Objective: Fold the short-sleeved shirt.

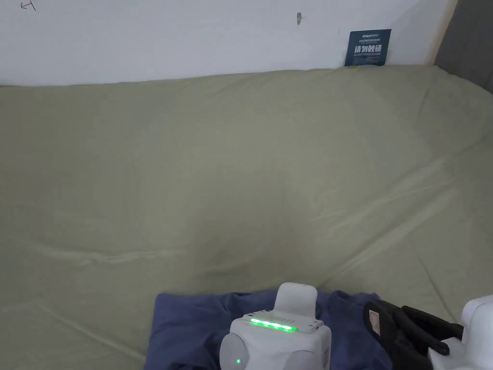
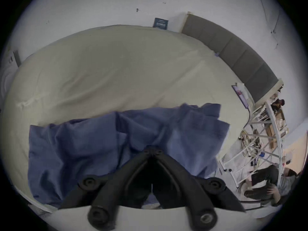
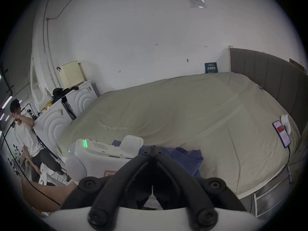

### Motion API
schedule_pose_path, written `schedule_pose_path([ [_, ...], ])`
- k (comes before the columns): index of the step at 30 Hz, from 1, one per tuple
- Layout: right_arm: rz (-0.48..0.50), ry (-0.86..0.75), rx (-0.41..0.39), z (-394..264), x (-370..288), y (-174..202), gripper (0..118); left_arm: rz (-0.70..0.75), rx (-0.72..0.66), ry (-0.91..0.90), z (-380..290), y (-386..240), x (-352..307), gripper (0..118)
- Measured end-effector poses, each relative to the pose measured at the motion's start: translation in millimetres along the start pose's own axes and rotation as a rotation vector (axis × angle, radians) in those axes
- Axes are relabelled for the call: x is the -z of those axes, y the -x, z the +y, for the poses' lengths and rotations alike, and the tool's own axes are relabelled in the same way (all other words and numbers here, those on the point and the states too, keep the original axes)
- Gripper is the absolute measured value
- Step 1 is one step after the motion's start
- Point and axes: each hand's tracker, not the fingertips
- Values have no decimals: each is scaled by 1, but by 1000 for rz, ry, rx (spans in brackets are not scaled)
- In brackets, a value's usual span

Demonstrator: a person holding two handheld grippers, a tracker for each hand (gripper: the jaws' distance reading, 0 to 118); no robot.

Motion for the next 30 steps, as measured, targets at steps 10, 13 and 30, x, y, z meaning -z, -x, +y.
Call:
schedule_pose_path([
  [10, 13, -42, -14, 8, -5, 8, 1, -8, -124, -140, 14, 67, -89, 0],
  [13, 20, -40, -35, 7, -3, 12, 1, 46, -186, -187, 11, 101, -126, 0],
  [30, 94, -42, -58, 12, -4, 28, 1, -4, -443, 141, -5, 225, -70, 115],
])
